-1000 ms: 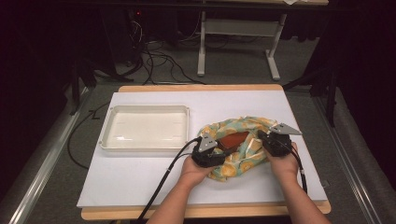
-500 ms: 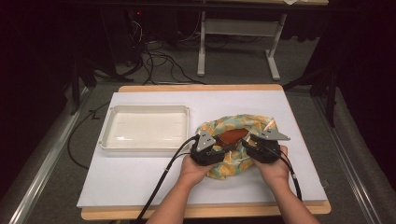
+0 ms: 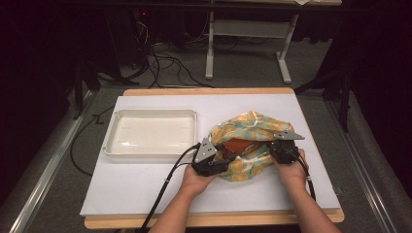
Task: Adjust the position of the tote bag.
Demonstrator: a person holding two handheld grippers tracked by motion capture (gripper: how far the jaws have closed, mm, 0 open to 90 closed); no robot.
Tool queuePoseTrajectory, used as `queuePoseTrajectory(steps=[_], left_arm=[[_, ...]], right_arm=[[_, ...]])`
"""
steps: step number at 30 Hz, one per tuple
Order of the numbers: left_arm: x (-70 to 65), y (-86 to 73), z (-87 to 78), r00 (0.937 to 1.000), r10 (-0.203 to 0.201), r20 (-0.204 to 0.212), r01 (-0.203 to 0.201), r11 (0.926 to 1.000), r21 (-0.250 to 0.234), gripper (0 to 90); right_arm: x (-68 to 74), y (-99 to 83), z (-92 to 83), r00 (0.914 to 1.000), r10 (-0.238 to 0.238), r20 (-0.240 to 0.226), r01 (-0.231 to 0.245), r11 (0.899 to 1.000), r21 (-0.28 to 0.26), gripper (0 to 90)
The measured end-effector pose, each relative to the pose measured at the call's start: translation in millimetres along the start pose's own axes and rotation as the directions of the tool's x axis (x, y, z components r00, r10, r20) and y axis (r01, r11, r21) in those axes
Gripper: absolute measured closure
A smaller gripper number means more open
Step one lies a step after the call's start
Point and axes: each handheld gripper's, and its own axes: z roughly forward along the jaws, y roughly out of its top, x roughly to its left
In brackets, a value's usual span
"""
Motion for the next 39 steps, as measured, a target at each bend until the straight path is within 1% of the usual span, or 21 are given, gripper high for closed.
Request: queuePoseTrajectory(steps=[3,6,7,9,11,14,16,17,18,20,21,23,26,27,28,29,31,33,34,36,39], left_arm=[[3.2,-3.2,-4.2,0.9986,-0.025,0.046,0.025,0.9997,-0.006,45.4],[1.3,-4.4,-7.3,0.9974,-0.007,0.071,0.007,1.0,-0.002,45.3],[0.9,-4.5,-8.5,0.9967,-0.004,0.081,0.005,0.9999,-0.009,45.3],[-0.4,-3.6,-11.8,0.9942,0.001,0.108,0.003,0.9993,-0.036,45.3],[-3.0,-1.2,-14.2,0.9921,0.002,0.126,0.006,0.9979,-0.065,45.3],[-7.3,3.1,-15.4,0.9916,0.027,0.126,-0.017,0.9963,-0.085,45.3],[-7.4,4.1,-15.7,0.9927,0.038,0.114,-0.028,0.9957,-0.089,45.3],[-6.5,4.4,-16.1,0.9929,0.033,0.115,-0.022,0.9954,-0.093,45.3],[-5.4,5.0,-16.8,0.9934,0.027,0.112,-0.016,0.9953,-0.096,45.3],[-4.7,6.8,-16.9,0.9949,0.035,0.095,-0.026,0.9955,-0.091,45.3],[-4.7,7.8,-16.7,0.9953,0.04,0.088,-0.032,0.9956,-0.088,45.3],[-4.7,9.2,-17.0,0.9959,0.049,0.077,-0.042,0.9948,-0.093,45.3],[-1.8,11.5,-20.0,0.9968,0.038,0.07,-0.03,0.9939,-0.106,45.3],[-1.0,11.9,-20.9,0.9974,0.04,0.061,-0.033,0.9939,-0.105,45.3],[0.0,12.0,-21.4,0.9976,0.039,0.056,-0.033,0.9942,-0.103,45.3],[0.9,11.8,-21.3,0.9978,0.036,0.056,-0.03,0.9943,-0.102,45.3],[1.4,11.0,-20.9,0.9977,0.035,0.057,-0.03,0.9947,-0.099,45.2],[0.5,10.2,-20.2,0.9974,0.039,0.061,-0.033,0.9951,-0.093,45.3],[-0.5,9.5,-19.6,0.9968,0.042,0.068,-0.035,0.9948,-0.096,45.3],[-1.9,8.9,-19.5,0.9963,0.049,0.071,-0.042,0.9947,-0.094,45.2],[-2.4,7.5,-21.3,0.9953,0.054,0.08,-0.047,0.9945,-0.093,45.2]], right_arm=[[-8.1,-0.1,2.4,0.9999,0.002,0.016,-0.002,1.0,0.006,90.0],[-16.7,0.2,7.5,0.9995,0.009,0.03,-0.009,1.0,0.02,90.0],[-19.9,0.1,9.5,0.999,0.016,0.042,-0.017,1.0,0.026,90.0],[-28.0,-0.6,12.9,0.9983,0.042,0.041,-0.043,0.998,0.04,90.0],[-32.5,-1.0,14.8,0.9978,0.049,0.044,-0.051,0.998,0.045,90.0],[-33.1,0.1,15.4,0.9978,0.056,0.036,-0.057,0.998,0.039,90.0],[-32.5,-0.2,14.7,0.9978,0.063,0.019,-0.063,0.998,0.026,84.9],[-31.8,-0.5,13.3,0.9978,0.067,0.005,-0.067,0.998,0.022,83.6],[-31.6,-1.0,11.7,0.9973,0.073,0.003,-0.073,0.997,0.015,81.3],[-32.5,-2.9,6.7,0.9964,0.081,-0.028,-0.081,0.997,-0.001,73.6],[-31.1,-3.5,3.8,0.9969,0.073,-0.028,-0.073,0.997,-0.003,71.1],[-27.6,-4.3,-4.1,0.9979,0.052,-0.039,-0.052,0.998,-0.02,69.8],[-19.8,-6.2,-20.8,0.9974,0.026,-0.068,-0.03,0.998,-0.058,73.2],[-18.5,-7.5,-27.0,0.9972,0.02,-0.072,-0.024,0.998,-0.065,71.0],[-18.2,-9.2,-33.2,0.9946,0.02,-0.102,-0.028,0.996,-0.08,73.1],[-17.3,-10.7,-39.6,0.993,0.021,-0.117,-0.032,0.995,-0.095,74.7],[-14.5,-11.4,-54.3,0.9923,-0.003,-0.124,-0.014,0.991,-0.13,83.0],[-12.4,-8.9,-65.5,0.9901,-0.011,-0.14,-0.013,0.986,-0.165,87.8],[-11.4,-7.2,-68.8,0.99,-0.017,-0.14,-0.009,0.984,-0.178,90.0],[-8.7,-0.7,-74.1,0.991,-0.031,-0.13,0.004,0.978,-0.206,90.0],[-7.3,13.2,-71.5,0.9925,-0.039,-0.116,0.012,0.973,-0.229,90.0]])
